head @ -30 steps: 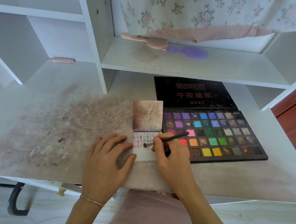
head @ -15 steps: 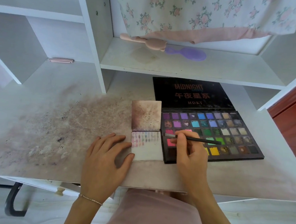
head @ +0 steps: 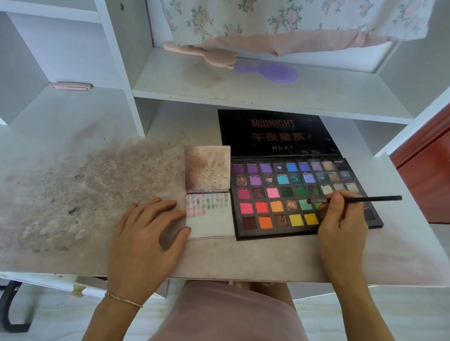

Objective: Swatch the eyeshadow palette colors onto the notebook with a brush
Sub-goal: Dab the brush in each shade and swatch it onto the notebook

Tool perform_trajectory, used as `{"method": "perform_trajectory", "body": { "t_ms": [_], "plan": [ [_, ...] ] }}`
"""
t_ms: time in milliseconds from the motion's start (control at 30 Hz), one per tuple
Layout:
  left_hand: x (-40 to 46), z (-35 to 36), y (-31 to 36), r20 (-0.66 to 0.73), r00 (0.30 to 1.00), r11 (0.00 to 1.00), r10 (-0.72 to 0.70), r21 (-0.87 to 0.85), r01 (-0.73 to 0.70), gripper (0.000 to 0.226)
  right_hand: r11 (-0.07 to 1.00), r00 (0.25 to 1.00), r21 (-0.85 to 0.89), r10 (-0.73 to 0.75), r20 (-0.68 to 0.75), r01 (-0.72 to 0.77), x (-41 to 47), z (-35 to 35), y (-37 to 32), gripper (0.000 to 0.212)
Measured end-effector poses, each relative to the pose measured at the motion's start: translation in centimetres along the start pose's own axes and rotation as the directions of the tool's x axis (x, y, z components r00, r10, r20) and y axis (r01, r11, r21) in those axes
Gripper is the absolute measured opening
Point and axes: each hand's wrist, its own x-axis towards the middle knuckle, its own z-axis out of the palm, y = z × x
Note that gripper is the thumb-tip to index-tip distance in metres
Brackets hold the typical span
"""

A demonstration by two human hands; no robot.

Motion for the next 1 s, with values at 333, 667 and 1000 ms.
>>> {"method": "perform_trajectory", "body": {
  "t_ms": [333, 667, 1000],
  "plan": [
    [0.0, 0.1, 0.0, -0.007, 1.000, 1.000, 0.007, 0.008, -0.007, 0.043, 0.998, 0.999, -0.057, -0.006, 0.041, 0.008, 0.1, 0.2, 0.3, 0.011],
    [0.0, 0.1, 0.0, -0.010, 1.000, 1.000, 0.008, 0.011, -0.007, 0.045, 0.999, 1.000, -0.034, 0.018, 0.010, -0.018, 0.0, 0.0, 0.1, 0.010],
    [0.0, 0.1, -0.1, -0.012, 1.000, 1.000, 0.015, 0.020, -0.015, 0.043, 0.982, 0.984, 0.130, -0.152, 0.090, 0.140, -1.7, 1.3, -2.2, 0.018]
  ]
}}
